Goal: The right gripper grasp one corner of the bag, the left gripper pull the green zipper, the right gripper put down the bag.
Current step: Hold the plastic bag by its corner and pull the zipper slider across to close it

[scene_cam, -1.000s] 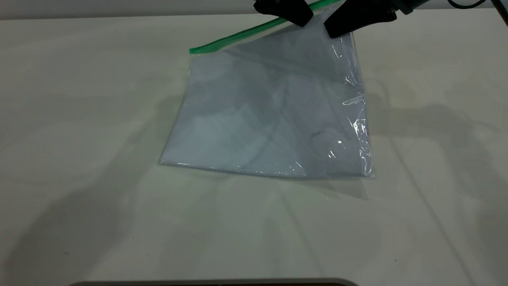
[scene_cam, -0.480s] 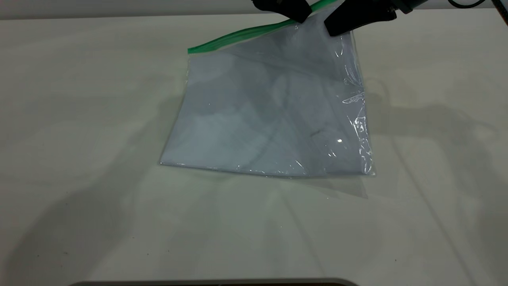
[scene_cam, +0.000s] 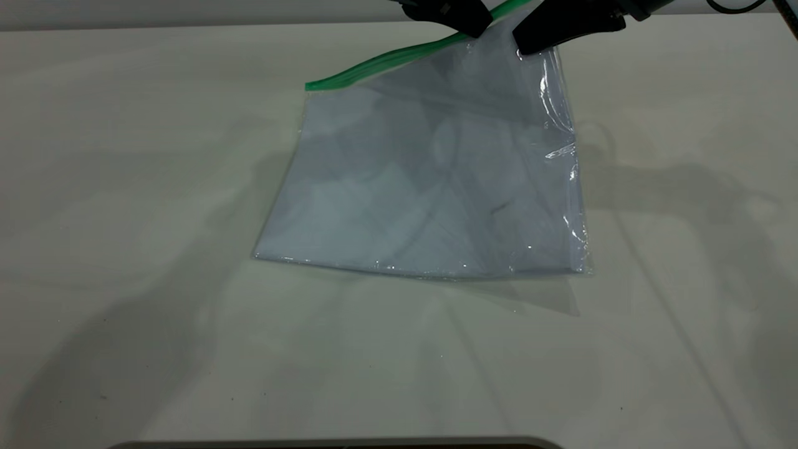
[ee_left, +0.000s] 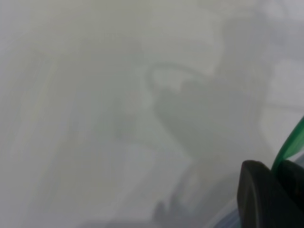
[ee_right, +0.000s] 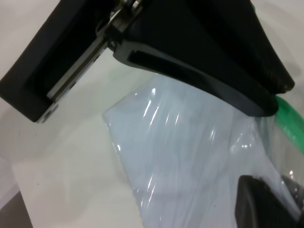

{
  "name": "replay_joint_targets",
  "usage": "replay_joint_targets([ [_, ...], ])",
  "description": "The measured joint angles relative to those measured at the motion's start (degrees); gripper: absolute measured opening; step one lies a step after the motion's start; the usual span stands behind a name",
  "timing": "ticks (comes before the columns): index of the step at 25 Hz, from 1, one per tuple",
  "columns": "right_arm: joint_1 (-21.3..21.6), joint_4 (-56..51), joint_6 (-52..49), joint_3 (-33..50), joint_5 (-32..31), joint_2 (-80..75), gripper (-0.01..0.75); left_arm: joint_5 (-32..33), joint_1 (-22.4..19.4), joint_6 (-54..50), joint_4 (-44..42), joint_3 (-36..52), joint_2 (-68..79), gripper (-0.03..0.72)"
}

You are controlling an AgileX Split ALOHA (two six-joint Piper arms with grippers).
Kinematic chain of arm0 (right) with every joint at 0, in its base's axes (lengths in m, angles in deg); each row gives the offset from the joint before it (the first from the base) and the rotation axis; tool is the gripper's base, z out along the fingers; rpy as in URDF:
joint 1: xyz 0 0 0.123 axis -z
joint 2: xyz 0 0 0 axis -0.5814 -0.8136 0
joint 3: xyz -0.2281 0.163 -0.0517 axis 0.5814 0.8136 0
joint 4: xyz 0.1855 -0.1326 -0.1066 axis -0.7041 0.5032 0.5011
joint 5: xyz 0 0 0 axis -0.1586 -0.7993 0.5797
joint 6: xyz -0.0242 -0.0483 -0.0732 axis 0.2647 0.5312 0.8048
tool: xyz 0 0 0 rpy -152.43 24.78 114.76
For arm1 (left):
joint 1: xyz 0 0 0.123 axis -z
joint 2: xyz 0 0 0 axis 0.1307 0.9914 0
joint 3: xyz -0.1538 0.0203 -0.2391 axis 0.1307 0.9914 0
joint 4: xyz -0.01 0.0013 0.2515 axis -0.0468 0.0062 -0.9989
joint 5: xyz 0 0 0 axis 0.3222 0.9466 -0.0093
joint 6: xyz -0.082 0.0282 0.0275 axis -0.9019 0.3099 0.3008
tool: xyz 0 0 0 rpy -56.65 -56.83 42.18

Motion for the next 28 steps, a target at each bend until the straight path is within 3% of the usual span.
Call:
replay_joint_targets([
  [19,0.06,-2.85,0.97,0.00,-0.06,0.00,0.033,1.06,-2.59,0.39,1.57,-0.06,1.76,0.077],
  [28,1.53,-3.14,2.18,0.00,0.24,0.00,0.033,-3.26,-2.75,2.13,1.42,-0.42,4.02,0.084],
])
